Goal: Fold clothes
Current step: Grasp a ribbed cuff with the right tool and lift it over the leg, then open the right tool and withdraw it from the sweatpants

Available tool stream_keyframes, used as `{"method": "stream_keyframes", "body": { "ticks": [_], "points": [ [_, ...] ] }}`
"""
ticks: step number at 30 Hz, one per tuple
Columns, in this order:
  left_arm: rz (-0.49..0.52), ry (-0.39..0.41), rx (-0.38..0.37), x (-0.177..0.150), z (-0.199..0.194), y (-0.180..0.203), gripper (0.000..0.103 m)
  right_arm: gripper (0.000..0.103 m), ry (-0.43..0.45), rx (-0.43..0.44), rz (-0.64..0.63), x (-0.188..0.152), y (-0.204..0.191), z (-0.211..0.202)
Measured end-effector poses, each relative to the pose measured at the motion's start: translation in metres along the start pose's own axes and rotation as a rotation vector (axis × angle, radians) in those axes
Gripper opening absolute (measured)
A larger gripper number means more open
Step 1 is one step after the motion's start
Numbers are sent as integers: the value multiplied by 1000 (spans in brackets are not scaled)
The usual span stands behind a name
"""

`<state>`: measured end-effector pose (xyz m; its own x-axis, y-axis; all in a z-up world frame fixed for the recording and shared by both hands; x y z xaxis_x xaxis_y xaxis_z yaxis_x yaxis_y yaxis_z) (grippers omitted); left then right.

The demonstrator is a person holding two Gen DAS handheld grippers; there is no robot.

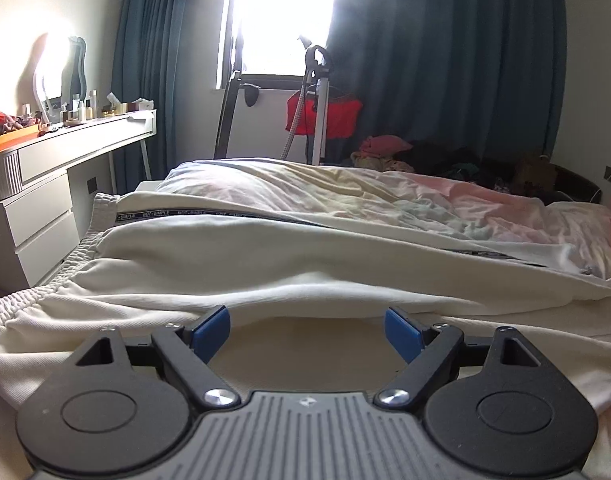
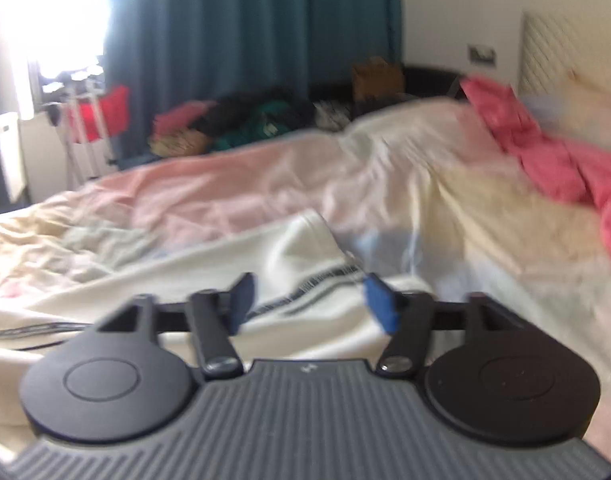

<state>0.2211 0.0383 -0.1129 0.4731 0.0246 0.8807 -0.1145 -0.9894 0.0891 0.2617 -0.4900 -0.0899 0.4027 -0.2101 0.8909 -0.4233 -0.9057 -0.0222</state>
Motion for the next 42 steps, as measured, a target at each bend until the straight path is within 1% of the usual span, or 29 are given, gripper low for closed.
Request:
{"method": "stream_keyframes", "body": {
  "ticks": [1,3,5,6,8,11,14,15,26,28,32,36,39,42],
  "points": [
    [3,11,-4,2,-8,4,86,85,30,29,-30,7,-12,-20],
    [26,36,-3,4,-23,11,86,86,54,103,-69,15,-37,-58],
    [43,53,-9,6,-38,17,89,87,55,181,-83,17,-63,-94],
    [48,59,-17,6,-45,21,91,89,53,212,-91,15,-75,-110],
    [56,81,-30,5,-58,28,100,89,47,271,-107,8,-99,-142],
    [61,84,-14,3,-72,33,101,89,41,352,-109,-11,-131,-177],
    [70,99,-18,-1,-88,37,103,89,28,418,-83,-32,-157,-202],
    [78,106,-14,-2,-93,39,103,89,27,424,-83,-37,-161,-204],
    [-60,-16,59,-26,-75,2,103,89,21,437,-122,-77,-181,-198],
    [-92,-43,75,-28,-71,-10,103,89,1,399,-76,-79,-168,-188],
    [-177,-115,116,-23,-67,-56,102,89,-51,319,43,-83,-135,-168],
    [-263,-188,157,-18,-63,-102,102,89,-112,272,194,-90,-98,-154],
    [-327,-242,187,-14,-60,-135,101,89,-135,234,260,-97,-74,-151],
    [-391,-296,218,-10,-58,-168,100,89,-151,217,381,-104,-47,-148]
  ]
}}
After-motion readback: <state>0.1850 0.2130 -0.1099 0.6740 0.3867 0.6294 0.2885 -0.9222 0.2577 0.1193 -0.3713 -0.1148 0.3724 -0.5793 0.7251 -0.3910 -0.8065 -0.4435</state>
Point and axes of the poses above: each gripper's, at about its wrist camera, not at the fingertips, and z roughly the way its jaws point, y to its right, x to its top, the point moved 9 cm from there along z, roughly the way its jaws point, and after that the axes turned 2 degrees about -z, right-handed, at the moved point
